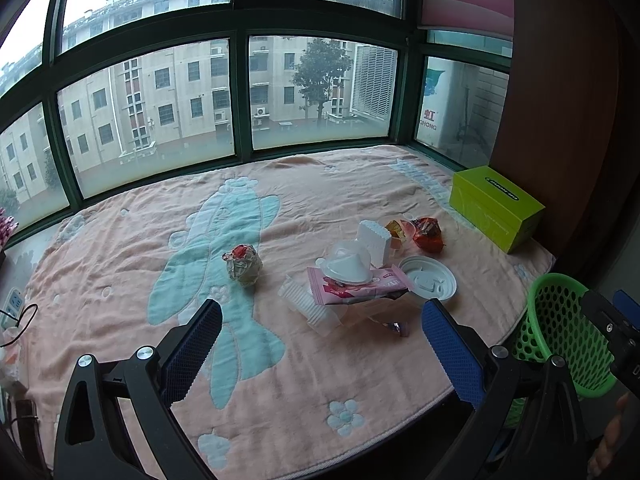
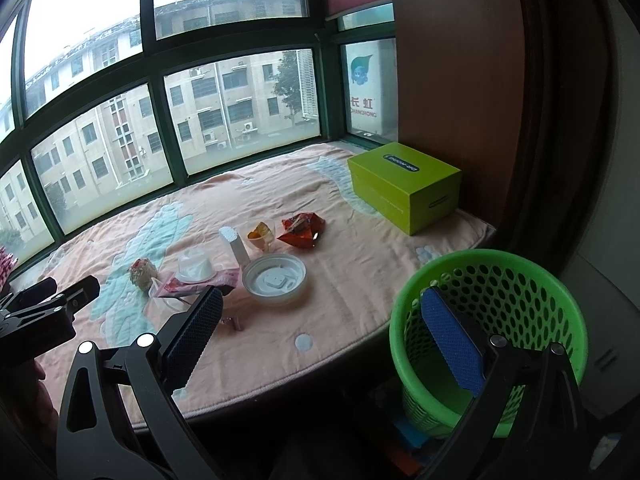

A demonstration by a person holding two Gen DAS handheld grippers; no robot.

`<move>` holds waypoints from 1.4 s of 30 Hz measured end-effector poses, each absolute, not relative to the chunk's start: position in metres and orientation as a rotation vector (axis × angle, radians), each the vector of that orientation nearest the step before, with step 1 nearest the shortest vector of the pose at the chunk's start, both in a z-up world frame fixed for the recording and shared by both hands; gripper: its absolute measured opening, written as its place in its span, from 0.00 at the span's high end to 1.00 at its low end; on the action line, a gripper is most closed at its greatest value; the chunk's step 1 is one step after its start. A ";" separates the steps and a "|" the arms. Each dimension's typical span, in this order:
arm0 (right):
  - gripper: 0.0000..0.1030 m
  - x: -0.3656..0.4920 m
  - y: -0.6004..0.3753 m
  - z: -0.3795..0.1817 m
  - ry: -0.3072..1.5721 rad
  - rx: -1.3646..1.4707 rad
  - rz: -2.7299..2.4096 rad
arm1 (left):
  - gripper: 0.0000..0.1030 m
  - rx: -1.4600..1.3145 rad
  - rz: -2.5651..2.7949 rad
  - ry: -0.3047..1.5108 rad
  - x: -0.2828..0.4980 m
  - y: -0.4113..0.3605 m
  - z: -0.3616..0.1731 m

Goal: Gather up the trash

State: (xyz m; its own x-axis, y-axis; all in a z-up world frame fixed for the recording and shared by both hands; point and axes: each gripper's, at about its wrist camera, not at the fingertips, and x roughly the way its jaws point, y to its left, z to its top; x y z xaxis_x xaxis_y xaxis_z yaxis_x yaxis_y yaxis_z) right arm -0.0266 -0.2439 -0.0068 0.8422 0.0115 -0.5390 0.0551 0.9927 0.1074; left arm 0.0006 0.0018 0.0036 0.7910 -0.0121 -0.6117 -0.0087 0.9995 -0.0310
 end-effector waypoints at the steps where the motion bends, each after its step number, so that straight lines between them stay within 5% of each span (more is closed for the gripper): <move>1: 0.05 -0.027 -0.244 -0.007 0.569 0.120 -0.025 | 0.06 -0.033 -0.003 0.659 0.001 0.002 0.004; 42: 0.05 -0.016 -0.246 -0.011 0.577 0.118 -0.031 | 0.06 -0.028 -0.008 0.665 0.012 -0.003 -0.002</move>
State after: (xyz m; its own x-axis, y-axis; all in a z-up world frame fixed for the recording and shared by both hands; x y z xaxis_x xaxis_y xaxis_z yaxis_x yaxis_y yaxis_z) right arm -0.0162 -0.2458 -0.0105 0.8377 0.0042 -0.5461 0.0620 0.9928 0.1027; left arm 0.0120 -0.0034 -0.0024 0.7869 -0.0162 -0.6169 -0.0020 0.9996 -0.0288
